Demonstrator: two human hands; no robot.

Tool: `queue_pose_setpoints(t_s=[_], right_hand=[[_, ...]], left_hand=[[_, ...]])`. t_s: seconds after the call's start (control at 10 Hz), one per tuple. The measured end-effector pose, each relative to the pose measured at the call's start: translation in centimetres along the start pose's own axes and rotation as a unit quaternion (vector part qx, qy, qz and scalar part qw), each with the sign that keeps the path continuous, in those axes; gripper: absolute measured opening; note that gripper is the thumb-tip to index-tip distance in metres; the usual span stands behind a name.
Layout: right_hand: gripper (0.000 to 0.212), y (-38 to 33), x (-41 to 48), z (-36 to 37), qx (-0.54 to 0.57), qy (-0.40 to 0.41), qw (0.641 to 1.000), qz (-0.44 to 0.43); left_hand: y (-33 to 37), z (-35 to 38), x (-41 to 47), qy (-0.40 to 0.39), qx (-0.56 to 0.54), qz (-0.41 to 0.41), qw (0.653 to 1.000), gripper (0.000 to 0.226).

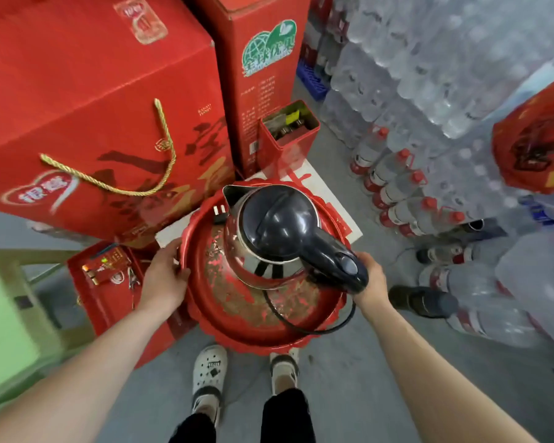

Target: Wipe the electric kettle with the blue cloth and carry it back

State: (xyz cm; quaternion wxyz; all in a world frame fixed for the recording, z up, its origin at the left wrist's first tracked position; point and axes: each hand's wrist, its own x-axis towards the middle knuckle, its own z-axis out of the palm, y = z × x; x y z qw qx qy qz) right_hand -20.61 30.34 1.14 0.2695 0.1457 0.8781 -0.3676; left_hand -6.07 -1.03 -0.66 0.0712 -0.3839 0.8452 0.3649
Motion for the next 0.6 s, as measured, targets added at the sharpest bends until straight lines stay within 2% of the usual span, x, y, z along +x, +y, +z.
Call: queue_pose_setpoints(t_s=[0.3, 0.4, 0.5, 0.6], right_hand=[[0.015, 0.1, -0.4, 4.7, 0.06, 0.031, 0.996, 0.059], [0.021, 0.8, -0.3, 5.1, 0.051, 0.018, 0.997, 0.061], [0.041, 0.9, -0.5, 4.3, 0.029, -0.025, 0.997, 0.066], [0.054, -0.2, -0.8, 1.4, 0.033, 0.057, 0.998, 0.022]], left_hand=[[-1.7, -0.9, 4.4, -0.022, -0.002, 0.06, 0.998, 0.068], [-2.6, -0.6, 4.8, -0.029, -0.013, 0.076, 0.997, 0.072], [-3.0, -0.2, 5.1, -0.023, -0.028, 0.1, 0.994, 0.072], [-3.4, -0.3, 5.1, -0.012, -0.023, 0.043, 0.999, 0.059]])
